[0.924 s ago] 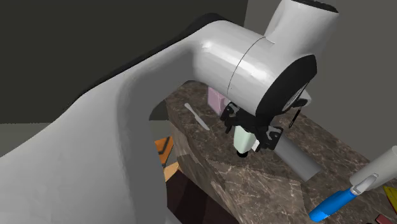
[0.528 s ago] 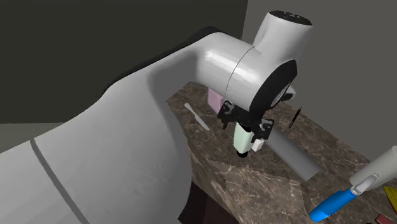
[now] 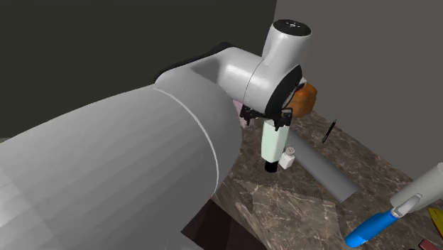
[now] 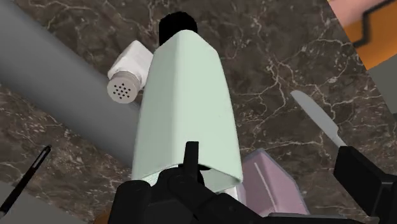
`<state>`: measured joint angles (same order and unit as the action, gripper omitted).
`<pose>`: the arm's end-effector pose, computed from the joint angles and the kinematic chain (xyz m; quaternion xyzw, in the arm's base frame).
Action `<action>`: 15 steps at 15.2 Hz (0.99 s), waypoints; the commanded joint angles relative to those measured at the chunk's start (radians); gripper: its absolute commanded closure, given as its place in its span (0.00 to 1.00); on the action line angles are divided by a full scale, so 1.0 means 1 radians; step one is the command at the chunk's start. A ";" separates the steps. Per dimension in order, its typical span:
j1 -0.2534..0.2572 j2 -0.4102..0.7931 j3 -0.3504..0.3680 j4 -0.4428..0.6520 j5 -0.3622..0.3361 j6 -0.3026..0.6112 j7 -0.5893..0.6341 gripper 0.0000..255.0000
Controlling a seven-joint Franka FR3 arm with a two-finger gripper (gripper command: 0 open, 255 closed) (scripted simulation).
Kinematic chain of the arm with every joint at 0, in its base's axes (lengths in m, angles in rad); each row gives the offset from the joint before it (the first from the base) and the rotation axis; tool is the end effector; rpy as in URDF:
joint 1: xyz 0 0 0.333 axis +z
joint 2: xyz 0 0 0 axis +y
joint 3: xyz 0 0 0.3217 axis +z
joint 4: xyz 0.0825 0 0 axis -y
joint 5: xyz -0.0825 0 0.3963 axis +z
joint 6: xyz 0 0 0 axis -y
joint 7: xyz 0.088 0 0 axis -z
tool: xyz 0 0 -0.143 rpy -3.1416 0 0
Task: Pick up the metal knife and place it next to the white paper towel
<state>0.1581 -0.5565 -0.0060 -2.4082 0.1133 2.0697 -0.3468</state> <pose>0.4145 0.0729 0.4991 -0.9669 -0.2244 -0.1133 0.0432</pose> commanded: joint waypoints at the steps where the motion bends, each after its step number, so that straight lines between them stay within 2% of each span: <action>1: 0.033 0.072 0.012 -0.015 0.010 -0.047 -0.031 0.00; 6: 0.105 0.208 0.040 0.014 0.026 0.085 -0.117 0.00; 15: 0.205 0.451 0.114 0.103 0.038 0.283 -0.264 0.00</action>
<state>0.3512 -0.1359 0.0980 -2.3181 0.1520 2.3286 -0.5959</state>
